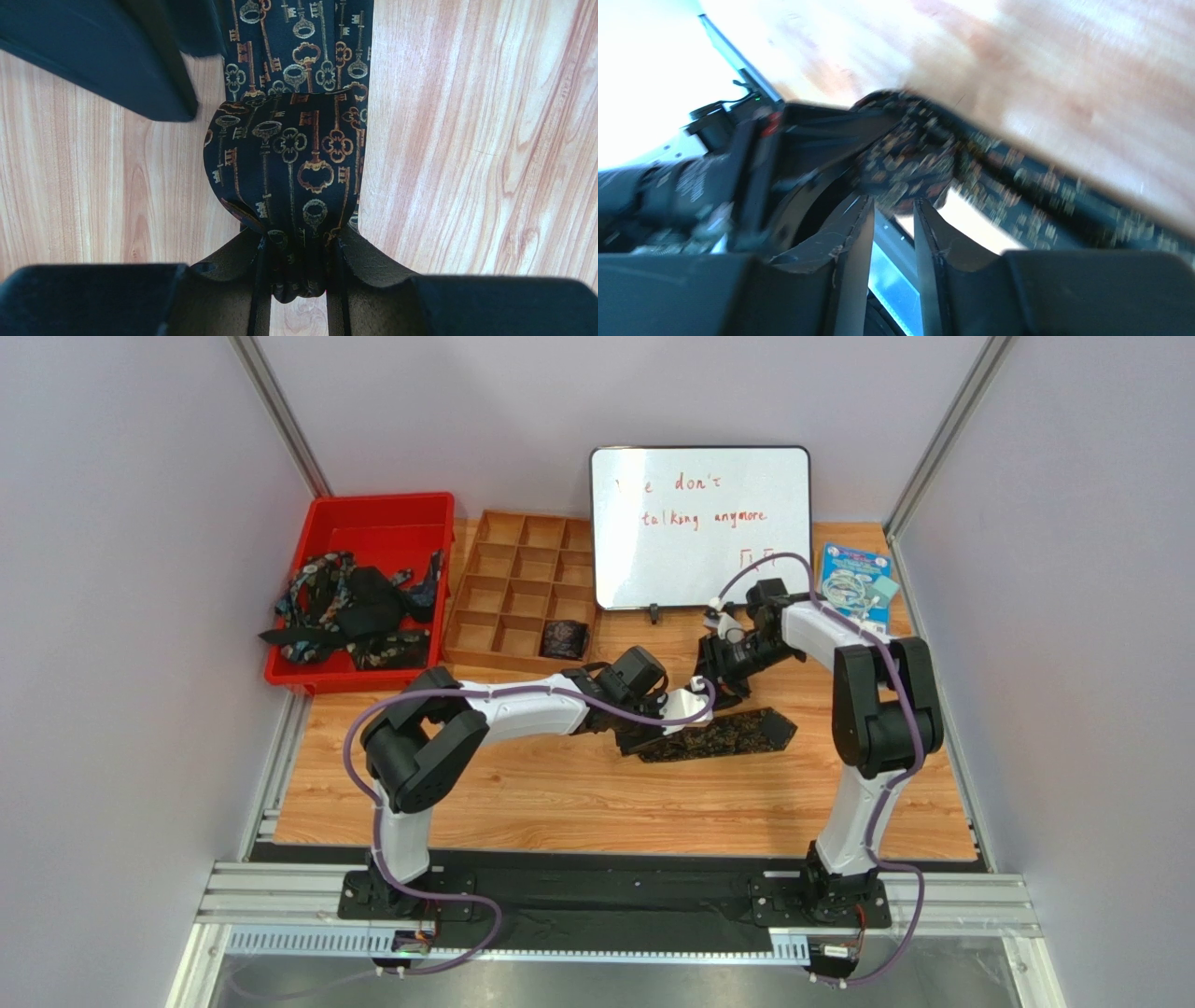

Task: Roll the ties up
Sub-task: Roll the tie at the center of the board.

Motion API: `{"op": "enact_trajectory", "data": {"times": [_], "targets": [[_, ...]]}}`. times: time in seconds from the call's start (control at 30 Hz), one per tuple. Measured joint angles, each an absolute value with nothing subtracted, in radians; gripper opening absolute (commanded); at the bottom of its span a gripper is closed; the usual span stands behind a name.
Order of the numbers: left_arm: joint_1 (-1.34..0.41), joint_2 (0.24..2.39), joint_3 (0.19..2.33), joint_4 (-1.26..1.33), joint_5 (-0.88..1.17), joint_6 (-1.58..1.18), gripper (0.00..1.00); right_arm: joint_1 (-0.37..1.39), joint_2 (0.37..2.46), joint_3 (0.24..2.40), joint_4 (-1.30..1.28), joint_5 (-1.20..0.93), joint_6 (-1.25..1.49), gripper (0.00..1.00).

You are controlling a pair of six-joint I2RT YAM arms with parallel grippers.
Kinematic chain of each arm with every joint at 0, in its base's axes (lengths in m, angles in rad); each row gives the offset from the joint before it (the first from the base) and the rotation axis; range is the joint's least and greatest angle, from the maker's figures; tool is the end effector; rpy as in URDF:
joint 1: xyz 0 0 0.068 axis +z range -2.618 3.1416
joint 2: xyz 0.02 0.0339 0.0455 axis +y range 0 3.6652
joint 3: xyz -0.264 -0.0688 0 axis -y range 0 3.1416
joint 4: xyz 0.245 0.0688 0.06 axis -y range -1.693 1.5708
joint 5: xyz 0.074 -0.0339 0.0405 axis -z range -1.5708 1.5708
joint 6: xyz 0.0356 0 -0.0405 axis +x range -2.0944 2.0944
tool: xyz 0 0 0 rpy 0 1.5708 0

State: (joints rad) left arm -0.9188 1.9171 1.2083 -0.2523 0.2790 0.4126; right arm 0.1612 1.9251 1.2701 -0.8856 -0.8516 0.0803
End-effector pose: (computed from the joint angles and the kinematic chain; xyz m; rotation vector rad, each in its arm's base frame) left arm 0.2329 -0.3212 0.1592 1.6739 1.9480 -0.5510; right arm 0.3366 0.0819 0.1620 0.1322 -2.7937 -1.2643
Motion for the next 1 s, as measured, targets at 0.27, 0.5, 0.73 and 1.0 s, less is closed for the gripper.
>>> {"op": "enact_trajectory", "data": {"times": [0.27, 0.5, 0.73, 1.0], "targets": [[-0.921, 1.922, 1.221, -0.27, 0.273, 0.423, 0.07, 0.153, 1.855, 1.261, -0.974, -0.918, 0.059, 0.44], [-0.927, 1.922, 1.222, -0.276, 0.27, 0.46, 0.08, 0.223, 1.879, 1.204, -0.896, -0.926, 0.125, 0.45], [-0.925, 1.924, 1.226, -0.289, 0.266, 0.46, 0.11, 0.24, 1.994, 1.193, -0.839, -0.954, 0.189, 0.37], [-0.921, 1.923, 1.226, -0.299, 0.264, 0.46, 0.3, 0.239, 2.02, 1.19, -0.822, -1.007, 0.214, 0.0]]}}
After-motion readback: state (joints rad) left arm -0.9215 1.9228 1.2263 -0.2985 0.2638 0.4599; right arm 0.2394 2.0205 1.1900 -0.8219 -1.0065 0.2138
